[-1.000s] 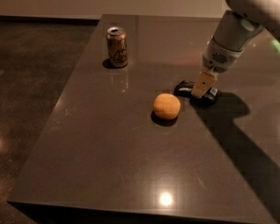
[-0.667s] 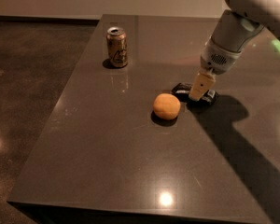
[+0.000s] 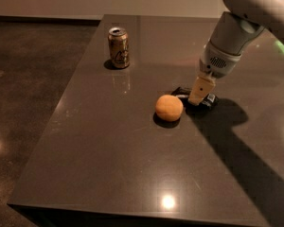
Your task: Move rxbar chocolate near orange
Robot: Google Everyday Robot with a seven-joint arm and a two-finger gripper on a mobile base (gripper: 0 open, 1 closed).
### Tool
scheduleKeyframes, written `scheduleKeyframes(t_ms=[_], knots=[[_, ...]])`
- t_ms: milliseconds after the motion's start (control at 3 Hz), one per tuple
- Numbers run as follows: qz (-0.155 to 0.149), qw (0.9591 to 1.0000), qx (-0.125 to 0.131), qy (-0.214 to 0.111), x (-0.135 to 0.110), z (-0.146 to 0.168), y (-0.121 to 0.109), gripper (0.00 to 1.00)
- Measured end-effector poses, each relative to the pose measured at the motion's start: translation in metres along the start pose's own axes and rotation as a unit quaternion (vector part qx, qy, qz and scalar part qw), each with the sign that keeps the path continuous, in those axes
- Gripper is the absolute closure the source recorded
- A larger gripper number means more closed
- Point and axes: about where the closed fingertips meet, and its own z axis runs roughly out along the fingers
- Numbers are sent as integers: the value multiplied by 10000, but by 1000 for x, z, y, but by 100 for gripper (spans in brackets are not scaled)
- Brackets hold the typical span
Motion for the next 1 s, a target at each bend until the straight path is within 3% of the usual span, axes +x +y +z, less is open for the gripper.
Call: scheduleKeyframes(t_ms=[667,1000], knots=[[-12,10000,32,-40,-4,4,-3,0],[-12,10000,32,-40,-4,4,-3,0]])
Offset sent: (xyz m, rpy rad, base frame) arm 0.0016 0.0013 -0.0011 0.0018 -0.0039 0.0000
